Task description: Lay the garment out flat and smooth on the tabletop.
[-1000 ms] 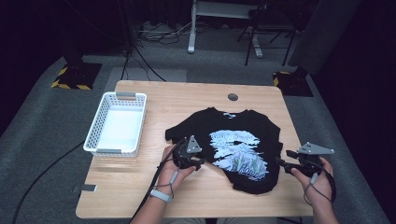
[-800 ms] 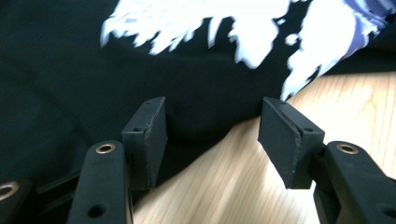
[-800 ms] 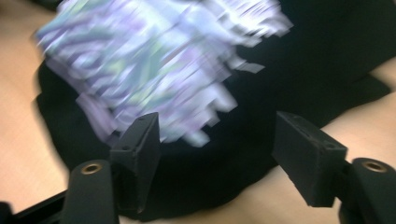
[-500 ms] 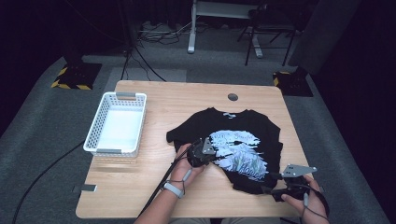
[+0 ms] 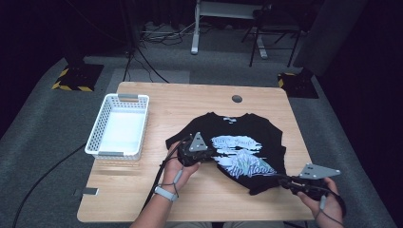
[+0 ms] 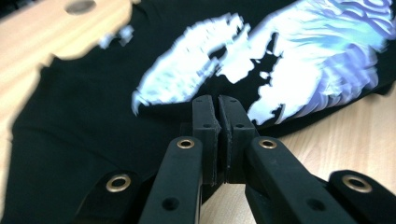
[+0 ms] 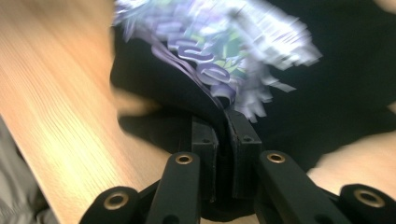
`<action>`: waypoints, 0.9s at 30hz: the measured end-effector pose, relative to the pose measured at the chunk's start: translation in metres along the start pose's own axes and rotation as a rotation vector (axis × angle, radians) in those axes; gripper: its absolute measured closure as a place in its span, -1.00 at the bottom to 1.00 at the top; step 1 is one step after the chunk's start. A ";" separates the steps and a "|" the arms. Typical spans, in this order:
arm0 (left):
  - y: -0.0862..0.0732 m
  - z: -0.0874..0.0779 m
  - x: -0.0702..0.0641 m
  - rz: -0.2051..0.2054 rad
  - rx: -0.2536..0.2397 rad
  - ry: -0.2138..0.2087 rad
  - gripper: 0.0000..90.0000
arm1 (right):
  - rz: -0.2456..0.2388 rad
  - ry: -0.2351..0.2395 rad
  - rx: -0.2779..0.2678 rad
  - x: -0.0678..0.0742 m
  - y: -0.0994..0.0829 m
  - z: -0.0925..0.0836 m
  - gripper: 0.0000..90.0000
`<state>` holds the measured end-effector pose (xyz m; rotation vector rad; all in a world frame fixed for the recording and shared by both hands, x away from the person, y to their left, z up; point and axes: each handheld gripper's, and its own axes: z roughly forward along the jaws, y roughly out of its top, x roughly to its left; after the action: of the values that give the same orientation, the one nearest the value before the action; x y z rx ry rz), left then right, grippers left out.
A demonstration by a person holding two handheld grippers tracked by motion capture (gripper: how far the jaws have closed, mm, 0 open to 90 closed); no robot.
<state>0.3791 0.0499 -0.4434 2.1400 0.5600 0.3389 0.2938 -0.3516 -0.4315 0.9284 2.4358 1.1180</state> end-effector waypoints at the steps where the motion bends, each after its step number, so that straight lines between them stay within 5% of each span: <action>1: 0.002 -0.009 -0.001 -0.006 -0.033 -0.005 0.91 | 0.012 0.003 -0.026 -0.001 0.001 -0.008 0.84; 7: 0.009 -0.029 -0.006 0.010 -0.079 -0.023 0.91 | 0.022 0.056 -0.136 0.001 0.011 -0.041 0.81; 10: 0.009 -0.033 -0.003 0.004 -0.075 -0.035 0.90 | 0.045 0.176 -0.125 -0.003 0.013 -0.044 0.46; 12: 0.006 -0.030 0.001 -0.028 -0.054 -0.003 0.76 | 0.074 0.108 -0.119 -0.010 0.011 -0.040 0.02; 13: 0.005 -0.028 0.003 -0.060 -0.038 0.015 0.47 | 0.099 0.058 -0.111 -0.014 0.010 -0.037 -0.09; 15: 0.002 -0.025 0.007 -0.117 -0.025 0.005 -0.01 | 0.110 0.035 -0.096 -0.018 0.008 -0.032 -0.17; 27: -0.011 -0.009 0.008 -0.073 0.087 -0.034 -0.12 | 0.155 -0.018 -0.067 -0.036 0.006 -0.010 -0.32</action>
<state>0.3789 0.0660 -0.4470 2.1981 0.6422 0.2418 0.3183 -0.3785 -0.4199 1.1169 2.3302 1.2296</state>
